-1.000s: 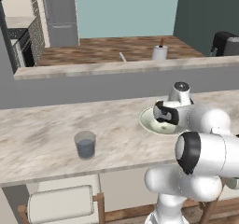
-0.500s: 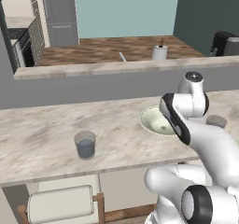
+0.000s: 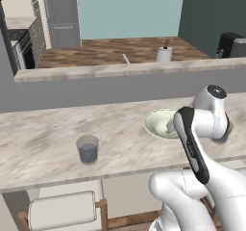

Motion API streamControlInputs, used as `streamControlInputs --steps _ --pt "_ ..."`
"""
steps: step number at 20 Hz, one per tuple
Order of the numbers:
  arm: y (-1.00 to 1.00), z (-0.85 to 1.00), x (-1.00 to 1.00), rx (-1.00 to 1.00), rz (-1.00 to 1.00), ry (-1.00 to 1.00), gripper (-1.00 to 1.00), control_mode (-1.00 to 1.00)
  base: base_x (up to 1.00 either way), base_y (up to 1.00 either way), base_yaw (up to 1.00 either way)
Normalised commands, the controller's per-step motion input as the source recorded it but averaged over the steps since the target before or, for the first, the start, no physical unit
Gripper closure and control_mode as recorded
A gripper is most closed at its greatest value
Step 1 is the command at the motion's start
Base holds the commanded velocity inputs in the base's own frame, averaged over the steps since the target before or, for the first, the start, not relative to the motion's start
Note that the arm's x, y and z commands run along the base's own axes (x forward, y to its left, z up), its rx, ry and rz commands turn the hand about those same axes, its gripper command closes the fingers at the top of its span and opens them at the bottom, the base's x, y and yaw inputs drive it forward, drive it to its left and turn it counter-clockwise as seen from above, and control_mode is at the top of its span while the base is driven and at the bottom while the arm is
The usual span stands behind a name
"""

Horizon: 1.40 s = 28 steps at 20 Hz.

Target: There are four ice cubes in the ice bowl. Place two ice cubes in each glass of water.

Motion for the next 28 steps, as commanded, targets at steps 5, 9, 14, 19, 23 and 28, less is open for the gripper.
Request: streamControlInputs --steps 5,9,14,19,23,28 --pt "0.64 0.4 0.0 -0.09 0.29 0.01 1.0 -1.0 0.0 0.0 0.0" --pt "0.75 0.3 0.01 -0.17 0.27 0.19 1.0 -1.0 0.0 0.0 0.0" --pt "0.66 0.11 0.0 -0.1 0.22 0.14 1.0 -1.0 0.0 0.0 0.0" --pt "0.71 0.02 0.09 -0.09 0.2 0.2 1.0 -1.0 0.0 0.0 0.0" --pt "0.74 0.0 0.08 -0.09 0.16 0.17 1.0 -1.0 0.0 0.0 0.0" --pt "0.68 0.0 0.05 -0.07 0.12 0.09 1.0 -1.0 0.0 0.0 0.0"
